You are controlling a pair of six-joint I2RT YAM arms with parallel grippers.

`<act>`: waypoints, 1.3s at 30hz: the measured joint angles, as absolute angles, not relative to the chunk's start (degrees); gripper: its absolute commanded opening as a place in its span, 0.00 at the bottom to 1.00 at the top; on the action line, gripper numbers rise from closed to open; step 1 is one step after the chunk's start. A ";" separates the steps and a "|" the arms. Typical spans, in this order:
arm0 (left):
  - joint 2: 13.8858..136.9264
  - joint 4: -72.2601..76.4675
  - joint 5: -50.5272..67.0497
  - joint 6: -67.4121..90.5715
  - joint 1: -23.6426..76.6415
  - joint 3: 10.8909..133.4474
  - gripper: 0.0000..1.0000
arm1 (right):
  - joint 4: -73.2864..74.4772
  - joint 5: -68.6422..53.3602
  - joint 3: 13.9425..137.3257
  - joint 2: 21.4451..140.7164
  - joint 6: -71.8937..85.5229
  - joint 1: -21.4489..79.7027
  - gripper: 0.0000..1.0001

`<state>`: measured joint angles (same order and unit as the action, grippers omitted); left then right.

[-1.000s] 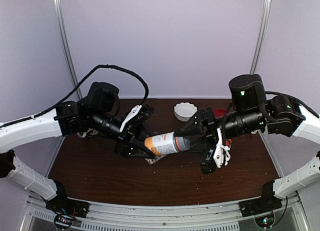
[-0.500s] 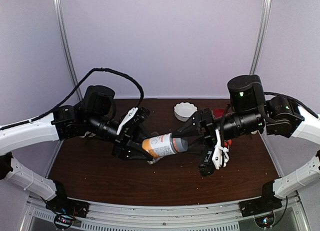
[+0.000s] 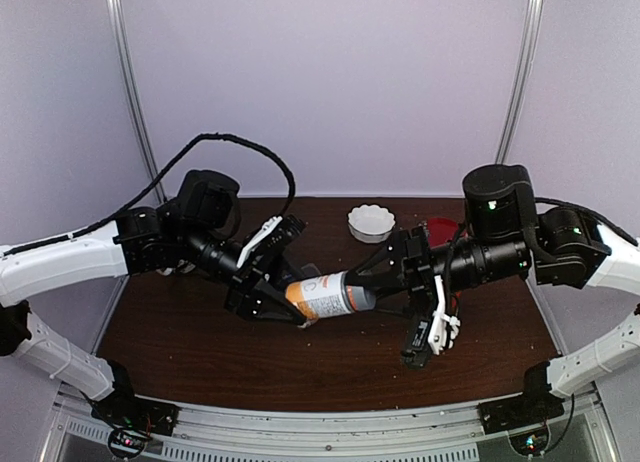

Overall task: Sort the pills into containers
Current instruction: Screw the lid of the pill bottle onto the pill bottle.

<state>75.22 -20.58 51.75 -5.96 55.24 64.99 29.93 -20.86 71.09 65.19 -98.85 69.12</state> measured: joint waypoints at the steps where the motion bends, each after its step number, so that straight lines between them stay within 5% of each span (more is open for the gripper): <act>1: 75.46 -21.17 52.12 -6.00 55.20 65.34 0.00 | 29.67 -20.27 70.83 65.06 -99.85 69.47 0.17; 3: 75.94 -22.41 52.86 -6.15 55.05 65.95 0.00 | 28.88 -18.72 70.11 64.75 -101.67 70.26 0.21; 4: 76.09 -23.11 52.95 -6.31 55.00 66.24 0.00 | 28.51 -17.98 69.73 64.60 -102.32 70.61 0.32; 7: 76.09 -24.40 52.93 -6.61 54.96 66.52 0.00 | 27.88 -17.06 69.34 64.53 -102.52 71.02 0.88; 8: 76.03 -24.53 52.93 -6.72 54.96 66.57 0.00 | 27.70 -17.04 69.30 64.51 -101.78 71.05 0.98; 26: 70.72 -23.29 47.79 -6.09 55.02 65.54 0.00 | 20.51 -18.39 61.41 55.96 -81.87 70.83 1.00; 33: 66.61 -18.09 42.09 -4.43 55.02 60.27 0.00 | 14.24 -17.17 59.02 53.43 -50.24 69.45 1.00; 39: 63.66 -14.74 34.89 -4.16 55.00 57.49 0.00 | 18.59 -14.48 68.73 57.10 -21.41 69.36 1.00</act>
